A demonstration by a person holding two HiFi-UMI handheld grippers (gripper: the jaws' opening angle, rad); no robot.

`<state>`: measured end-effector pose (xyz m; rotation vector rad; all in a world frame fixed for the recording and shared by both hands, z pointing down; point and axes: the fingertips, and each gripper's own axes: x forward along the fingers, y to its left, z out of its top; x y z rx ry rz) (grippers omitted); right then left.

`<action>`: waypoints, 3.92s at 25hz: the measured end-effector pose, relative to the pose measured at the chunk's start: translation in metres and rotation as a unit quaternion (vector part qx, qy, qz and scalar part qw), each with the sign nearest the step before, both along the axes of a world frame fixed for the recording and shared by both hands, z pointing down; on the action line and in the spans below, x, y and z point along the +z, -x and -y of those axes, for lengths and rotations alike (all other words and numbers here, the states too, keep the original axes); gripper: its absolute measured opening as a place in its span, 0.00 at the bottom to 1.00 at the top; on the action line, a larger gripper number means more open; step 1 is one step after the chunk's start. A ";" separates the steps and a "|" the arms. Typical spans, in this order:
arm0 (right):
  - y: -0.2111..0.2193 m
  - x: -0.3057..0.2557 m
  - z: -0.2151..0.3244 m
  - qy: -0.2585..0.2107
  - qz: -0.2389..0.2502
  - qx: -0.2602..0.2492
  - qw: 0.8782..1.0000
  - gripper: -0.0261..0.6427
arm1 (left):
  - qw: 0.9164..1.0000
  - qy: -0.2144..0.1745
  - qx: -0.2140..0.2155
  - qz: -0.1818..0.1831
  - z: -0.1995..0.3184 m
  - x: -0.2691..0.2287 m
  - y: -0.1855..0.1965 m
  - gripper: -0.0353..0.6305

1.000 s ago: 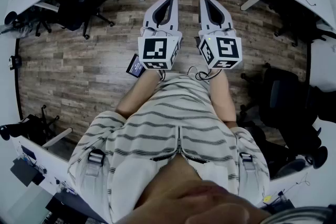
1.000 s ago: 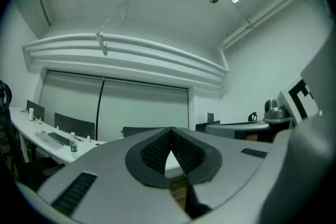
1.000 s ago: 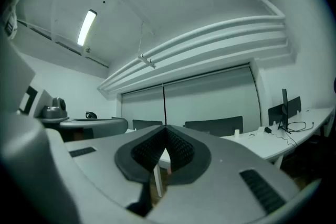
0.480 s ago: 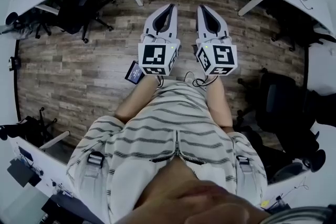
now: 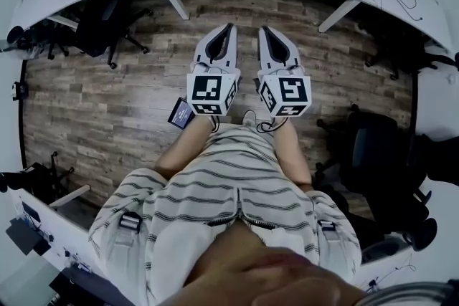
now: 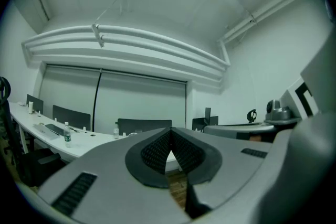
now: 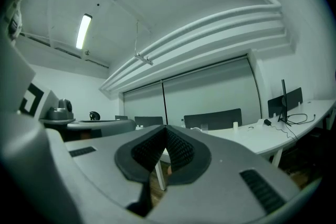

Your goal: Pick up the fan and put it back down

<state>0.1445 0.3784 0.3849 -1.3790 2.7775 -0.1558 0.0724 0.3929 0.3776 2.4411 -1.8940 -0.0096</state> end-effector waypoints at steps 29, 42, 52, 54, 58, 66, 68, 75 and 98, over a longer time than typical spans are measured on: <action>0.064 0.002 0.232 0.006 0.000 0.015 1.000 0.05 | 0.999 -0.001 0.025 0.023 0.232 0.006 0.048 0.06; 0.127 0.000 0.315 0.009 -0.012 0.038 0.999 0.05 | 0.997 0.005 0.073 0.018 0.315 0.010 0.105 0.06; 0.121 0.020 0.367 0.025 -0.009 0.048 0.999 0.05 | 0.996 0.013 0.082 0.022 0.365 0.028 0.102 0.06; 0.124 0.021 0.386 0.024 -0.009 0.046 0.999 0.05 | 0.996 0.009 0.080 0.026 0.383 0.025 0.104 0.06; 0.134 0.020 0.420 0.021 -0.021 0.038 0.999 0.05 | 0.997 0.001 0.070 0.025 0.420 0.019 0.109 0.06; 0.117 0.021 0.488 0.022 -0.019 0.044 0.999 0.05 | 0.997 0.003 0.073 0.029 0.489 0.023 0.094 0.06; 0.113 0.024 0.502 0.026 -0.016 0.045 0.999 0.05 | 0.997 0.008 0.072 0.035 0.503 0.025 0.091 0.06; 0.106 0.032 0.538 0.037 -0.014 0.038 0.998 0.05 | 0.997 0.012 0.067 0.045 0.541 0.026 0.081 0.06; 0.149 0.033 0.597 0.045 -0.015 0.084 0.995 0.05 | 0.994 0.017 0.087 0.062 0.617 0.028 0.149 0.06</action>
